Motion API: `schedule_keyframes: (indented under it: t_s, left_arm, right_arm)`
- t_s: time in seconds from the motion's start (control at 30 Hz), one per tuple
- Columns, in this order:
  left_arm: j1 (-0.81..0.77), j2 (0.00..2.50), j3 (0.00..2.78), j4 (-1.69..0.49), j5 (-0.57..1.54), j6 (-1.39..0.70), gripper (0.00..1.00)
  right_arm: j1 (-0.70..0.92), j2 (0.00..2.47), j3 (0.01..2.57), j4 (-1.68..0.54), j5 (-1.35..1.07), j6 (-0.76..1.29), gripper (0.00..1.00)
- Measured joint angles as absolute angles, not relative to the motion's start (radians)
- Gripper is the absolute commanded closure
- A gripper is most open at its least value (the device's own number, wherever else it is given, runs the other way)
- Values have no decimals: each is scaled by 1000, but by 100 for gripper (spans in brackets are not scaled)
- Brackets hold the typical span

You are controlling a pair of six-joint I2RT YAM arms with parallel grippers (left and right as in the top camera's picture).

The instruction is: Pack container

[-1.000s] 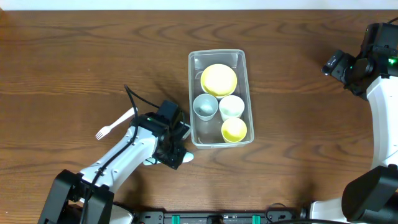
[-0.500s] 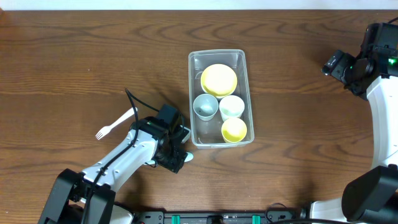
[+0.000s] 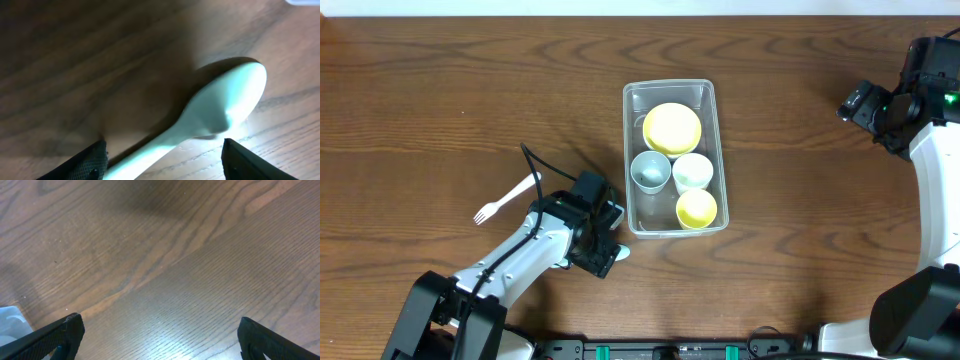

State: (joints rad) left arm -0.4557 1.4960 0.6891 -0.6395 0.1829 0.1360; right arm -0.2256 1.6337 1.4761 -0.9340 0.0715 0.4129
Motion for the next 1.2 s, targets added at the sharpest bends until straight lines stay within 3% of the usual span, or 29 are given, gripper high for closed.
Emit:
schedule_keyframes:
  t_s: [0.67, 1.2]
  left_arm:
    - [-456, 1496, 678, -575, 46, 125, 24]
    - [-356, 1495, 677, -504, -89, -312, 24]
  right_arm:
    - [-226, 1634, 1476, -934, 72, 413, 1]
    - [-226, 1634, 1476, -934, 72, 413, 1]
